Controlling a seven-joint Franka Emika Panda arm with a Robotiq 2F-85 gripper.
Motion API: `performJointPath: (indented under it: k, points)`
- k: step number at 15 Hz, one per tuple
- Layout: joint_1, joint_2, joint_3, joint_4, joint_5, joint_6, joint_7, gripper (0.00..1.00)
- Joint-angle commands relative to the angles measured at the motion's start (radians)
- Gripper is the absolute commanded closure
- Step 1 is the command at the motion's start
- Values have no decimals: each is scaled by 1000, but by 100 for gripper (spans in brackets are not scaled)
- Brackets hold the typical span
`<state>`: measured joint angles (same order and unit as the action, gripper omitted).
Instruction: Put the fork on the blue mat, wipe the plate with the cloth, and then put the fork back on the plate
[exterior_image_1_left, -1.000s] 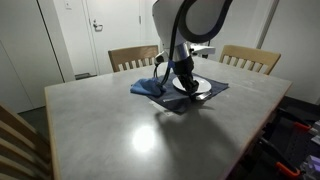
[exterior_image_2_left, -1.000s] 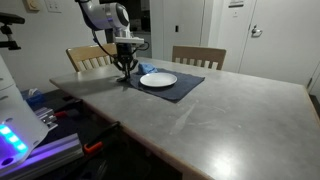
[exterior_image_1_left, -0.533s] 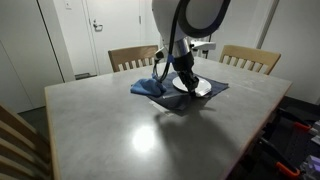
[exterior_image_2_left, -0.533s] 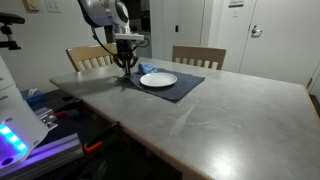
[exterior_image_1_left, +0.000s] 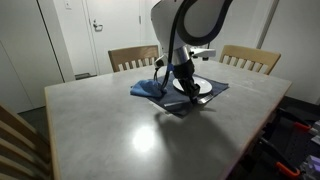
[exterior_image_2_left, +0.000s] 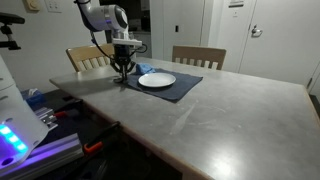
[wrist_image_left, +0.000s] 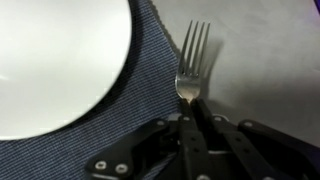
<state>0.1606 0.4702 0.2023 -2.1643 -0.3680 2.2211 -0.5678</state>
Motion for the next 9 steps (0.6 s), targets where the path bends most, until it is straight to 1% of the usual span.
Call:
performJointPath:
  k: [1, 5, 9]
  points:
    - [-1, 16, 3, 8, 16, -38, 13, 63]
    - [11, -4, 3, 18, 0, -69, 36, 35]
    - [17, -21, 14, 36, 0, -76, 41, 8]
